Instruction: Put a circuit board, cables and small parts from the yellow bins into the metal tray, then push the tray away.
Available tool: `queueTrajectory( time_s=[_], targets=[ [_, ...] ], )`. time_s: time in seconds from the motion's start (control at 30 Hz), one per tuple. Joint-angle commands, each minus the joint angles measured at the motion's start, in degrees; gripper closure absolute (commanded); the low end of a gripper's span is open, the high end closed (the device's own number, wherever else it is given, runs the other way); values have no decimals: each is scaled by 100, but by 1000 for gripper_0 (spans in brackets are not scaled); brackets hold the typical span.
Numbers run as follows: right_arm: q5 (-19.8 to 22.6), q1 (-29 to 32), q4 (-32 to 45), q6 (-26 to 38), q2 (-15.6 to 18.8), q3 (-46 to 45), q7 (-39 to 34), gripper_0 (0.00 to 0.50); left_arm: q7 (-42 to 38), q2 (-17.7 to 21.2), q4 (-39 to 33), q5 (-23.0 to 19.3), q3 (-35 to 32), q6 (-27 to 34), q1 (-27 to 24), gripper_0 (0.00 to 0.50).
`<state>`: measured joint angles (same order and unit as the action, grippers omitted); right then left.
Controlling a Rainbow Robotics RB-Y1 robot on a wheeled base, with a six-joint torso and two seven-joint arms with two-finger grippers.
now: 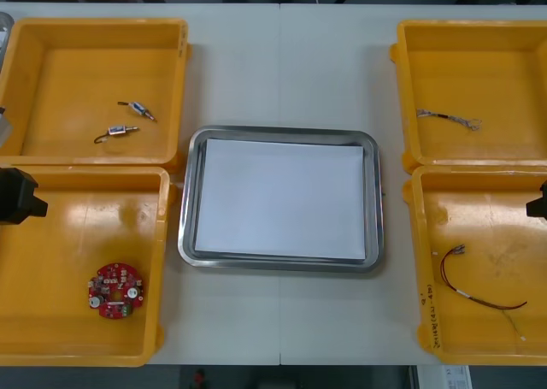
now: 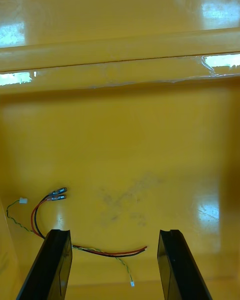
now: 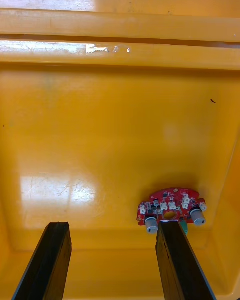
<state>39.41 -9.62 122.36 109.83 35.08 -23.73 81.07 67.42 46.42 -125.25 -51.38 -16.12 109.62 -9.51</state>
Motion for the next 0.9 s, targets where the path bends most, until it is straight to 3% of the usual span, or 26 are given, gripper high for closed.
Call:
queueTrajectory(
  time_s=[0.03, 0.9],
  targets=[
    [40, 83, 51, 17, 192, 17, -285, 0, 228, 236, -149, 14, -172, 38, 108, 0],
    [40, 83, 51, 17, 192, 17, -285, 0, 228, 236, -149, 14, -172, 38, 108, 0]
  ],
)
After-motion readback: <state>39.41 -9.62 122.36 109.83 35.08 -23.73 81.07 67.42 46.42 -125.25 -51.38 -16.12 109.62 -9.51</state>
